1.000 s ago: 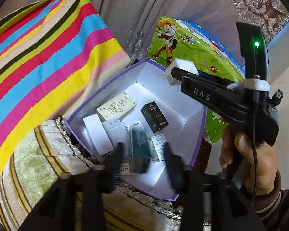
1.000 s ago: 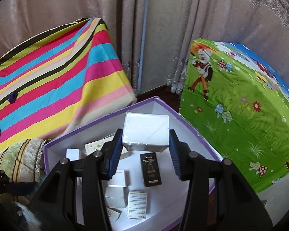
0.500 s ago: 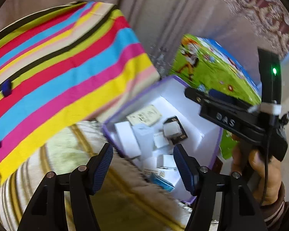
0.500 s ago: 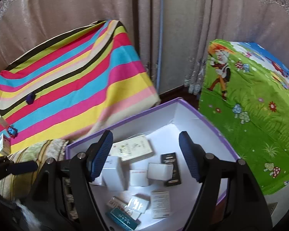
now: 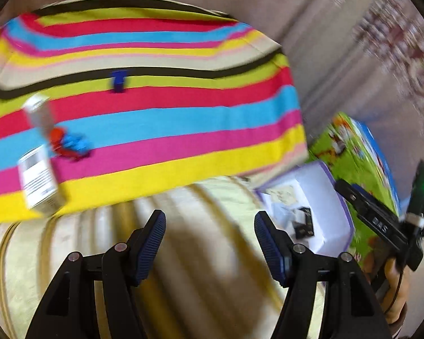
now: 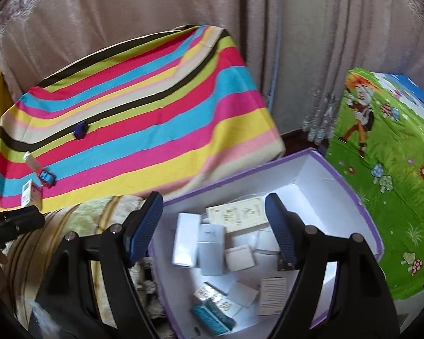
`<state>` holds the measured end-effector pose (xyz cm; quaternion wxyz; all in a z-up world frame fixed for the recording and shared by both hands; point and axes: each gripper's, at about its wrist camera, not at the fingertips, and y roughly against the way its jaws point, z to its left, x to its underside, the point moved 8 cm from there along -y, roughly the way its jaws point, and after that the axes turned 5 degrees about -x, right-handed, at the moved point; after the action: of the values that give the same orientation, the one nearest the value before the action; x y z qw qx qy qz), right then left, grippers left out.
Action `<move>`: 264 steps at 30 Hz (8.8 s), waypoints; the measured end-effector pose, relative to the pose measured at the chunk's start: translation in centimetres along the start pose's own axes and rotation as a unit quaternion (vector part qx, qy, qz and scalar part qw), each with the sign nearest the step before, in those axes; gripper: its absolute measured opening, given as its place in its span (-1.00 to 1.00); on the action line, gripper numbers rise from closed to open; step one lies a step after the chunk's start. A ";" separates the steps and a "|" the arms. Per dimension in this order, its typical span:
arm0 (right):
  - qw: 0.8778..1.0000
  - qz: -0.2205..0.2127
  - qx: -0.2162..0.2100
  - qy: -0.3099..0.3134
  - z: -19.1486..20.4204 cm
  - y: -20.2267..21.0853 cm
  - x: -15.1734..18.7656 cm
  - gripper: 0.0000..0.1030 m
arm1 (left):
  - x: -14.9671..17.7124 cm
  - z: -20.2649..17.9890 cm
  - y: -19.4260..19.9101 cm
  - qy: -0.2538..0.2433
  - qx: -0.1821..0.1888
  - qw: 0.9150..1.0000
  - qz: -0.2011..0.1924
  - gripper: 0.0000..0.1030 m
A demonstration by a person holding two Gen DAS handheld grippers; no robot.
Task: Organize rigid objects
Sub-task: 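Move both tools back toward the objects on the cloth, then grasp white barcode box with left tool while right tool grasps red-blue toy car, then carry barcode box and toy car into the storage box and open both tools, then move both tools back toward the white box and blue block on the cloth, then grasp small white box with left tool while right tool grasps blue block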
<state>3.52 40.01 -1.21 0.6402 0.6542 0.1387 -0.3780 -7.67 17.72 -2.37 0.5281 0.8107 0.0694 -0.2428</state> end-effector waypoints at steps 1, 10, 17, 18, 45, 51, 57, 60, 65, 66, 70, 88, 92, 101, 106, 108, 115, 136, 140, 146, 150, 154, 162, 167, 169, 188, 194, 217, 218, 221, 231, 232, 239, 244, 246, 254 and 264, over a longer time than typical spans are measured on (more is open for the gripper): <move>1.000 0.000 -0.005 0.005 0.6 0.0 0.0 0.52 | 0.0 1.3 0.4 0.015 -0.004 1.000 -0.002 0.28; 0.997 0.029 -0.061 0.047 6.1 -1.5 0.8 0.56 | 0.9 11.6 2.5 0.130 -0.066 0.989 -0.016 0.28; 0.991 0.057 -0.084 0.092 9.7 -3.0 1.7 0.56 | 0.2 14.5 2.0 0.160 -0.100 0.982 -0.009 0.28; 0.990 0.060 -0.088 0.096 10.1 -3.2 1.7 0.56 | -0.1 14.7 1.7 0.160 -0.104 0.982 -0.007 0.28; 0.952 0.114 -0.170 0.227 25.0 -8.1 0.0 0.58 | -2.2 18.1 -4.4 0.201 -0.129 0.970 0.043 -0.08; 0.945 0.129 -0.176 0.242 28.1 -10.3 0.3 0.58 | -0.8 20.0 -2.3 0.259 -0.095 0.961 0.010 -0.20; 0.931 0.145 -0.180 0.282 31.5 -12.4 0.9 0.58 | 0.1 20.5 0.1 0.274 -0.075 0.958 -0.038 -0.21; 0.925 0.147 -0.183 0.299 33.0 -13.5 0.9 0.58 | 0.3 20.6 0.4 0.281 -0.064 0.956 -0.050 -0.21; 0.911 0.154 -0.196 0.328 35.4 -14.8 1.5 0.58 | 0.4 20.4 0.5 0.278 -0.064 0.957 -0.051 -0.21; 0.909 0.155 -0.196 0.334 35.7 -15.0 1.7 0.56 | 0.4 20.5 0.6 0.278 -0.063 0.957 -0.051 -0.21; 0.905 0.166 -0.194 0.339 36.4 -16.2 2.1 0.47 | 0.5 20.5 0.4 0.282 -0.057 0.956 -0.051 -0.21; 0.896 0.204 -0.224 0.323 37.0 -17.9 2.6 -0.12 | 0.2 20.3 -0.2 0.281 -0.057 0.957 -0.051 -0.21; 0.901 0.203 -0.223 0.310 36.2 -17.4 2.5 -0.12 | 0.1 20.6 -0.2 0.279 -0.058 0.957 -0.050 -0.21; 0.919 0.167 -0.200 0.298 33.5 -14.7 1.9 -0.12 | 0.0 21.1 -0.2 0.276 -0.057 0.958 -0.050 -0.21; 0.928 0.139 -0.191 0.286 31.6 -12.5 1.6 -0.12 | -0.3 20.9 -0.1 0.270 -0.055 0.960 -0.054 -0.21; 0.932 0.129 -0.187 0.284 30.7 -11.7 1.5 -0.12 | -0.5 20.7 0.2 0.264 -0.055 0.961 -0.056 -0.21; 0.942 0.109 -0.173 0.267 29.5 -10.4 1.4 -0.12 | -0.5 18.7 0.7 0.253 -0.043 0.965 -0.059 -0.21; 0.972 0.078 -0.138 0.175 18.5 -6.1 0.4 -0.12 | -1.1 9.0 -0.4 0.165 0.004 0.985 -0.041 -0.21; 0.977 0.073 -0.125 0.157 15.7 -5.4 0.4 -0.12 | -1.5 6.5 -0.9 0.139 0.011 0.990 -0.037 -0.20; 0.985 0.070 -0.100 0.122 10.7 -4.5 0.6 -0.12 | -1.9 2.6 -1.6 0.093 0.030 0.995 -0.029 -0.21; 0.991 0.061 -0.070 0.098 7.0 -3.5 0.7 -0.12 | -2.1 -0.4 -2.6 0.061 0.048 0.997 -0.017 -0.21; 0.995 0.057 -0.041 0.076 3.4 -2.7 0.8 -0.12 | -1.8 -3.5 -3.3 0.027 0.061 0.998 -0.006 -0.21; 0.998 0.051 0.008 0.041 -2.3 -1.6 1.1 -0.12 | -0.6 -9.6 -4.9 -0.042 0.085 0.995 0.022 -0.20; 0.998 0.045 0.040 0.036 -4.6 -0.9 1.3 -0.12 | 0.9 -12.9 -5.4 -0.092 0.106 0.989 0.043 -0.21; 0.997 0.041 0.057 0.033 -5.2 -0.6 1.2 -0.12 | 1.4 -13.8 -5.6 -0.109 0.113 0.986 0.051 -0.21; 0.995 0.003 0.103 0.013 -7.1 1.0 -0.1 0.43 | 4.7 -17.5 -6.3 -0.166 0.160 0.967 0.113 0.12; 0.995 0.001 0.099 0.017 -6.6 1.0 -0.3 0.44 | 3.3 -15.6 -5.9 -0.126 0.146 0.977 0.090 0.12; 0.998 -0.001 0.027 0.062 1.0 0.3 -1.1 0.49 | -2.1 0.6 -2.9 0.067 0.062 0.996 -0.004 0.13; 0.997 -0.001 0.021 0.068 1.7 0.3 -1.2 0.49 | -2.3 1.8 -2.8 0.081 0.058 0.995 -0.006 0.13; 0.997 -0.004 0.006 0.082 3.5 0.2 -1.7 0.49 | -2.5 4.5 -2.2 0.112 0.048 0.992 -0.016 0.13; 0.993 0.000 -0.043 0.108 8.6 -1.1 -3.0 0.53 | -2.7 11.1 -0.9 0.181 0.026 0.983 -0.035 0.13; 0.993 0.001 -0.046 0.110 9.0 -1.2 -3.1 0.53 | -2.8 11.7 -0.8 0.186 0.022 0.982 -0.036 0.13; 0.990 0.017 -0.076 0.120 12.1 -3.3 -3.9 0.54 | -3.6 15.5 -0.3 0.182 -0.024 0.982 -0.043 0.13; 0.988 0.024 -0.083 0.131 13.8 -4.8 -5.1 0.54 | -4.6 17.9 -0.8 0.163 -0.054 0.985 -0.032 0.13; 0.987 0.026 -0.086 0.134 14.5 -5.3 -5.7 0.54 | -5.0 18.7 -1.0 0.153 -0.065 0.986 -0.028 0.13; 0.983 0.042 -0.108 0.145 18.5 -8.3 -7.3 0.54 | -8.0 20.1 -2.8 0.052 -0.100 0.994 -0.017 0.12; 0.978 0.070 -0.126 0.153 23.7 -13.3 -8.1 0.55 | -10.3 19.7 -5.1 -0.056 -0.106 0.993 -0.020 0.07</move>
<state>-18.36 22.05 -3.00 0.7136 0.6266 0.2349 -0.2073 -24.90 3.84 -8.14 0.6090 0.7338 0.0810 -0.2899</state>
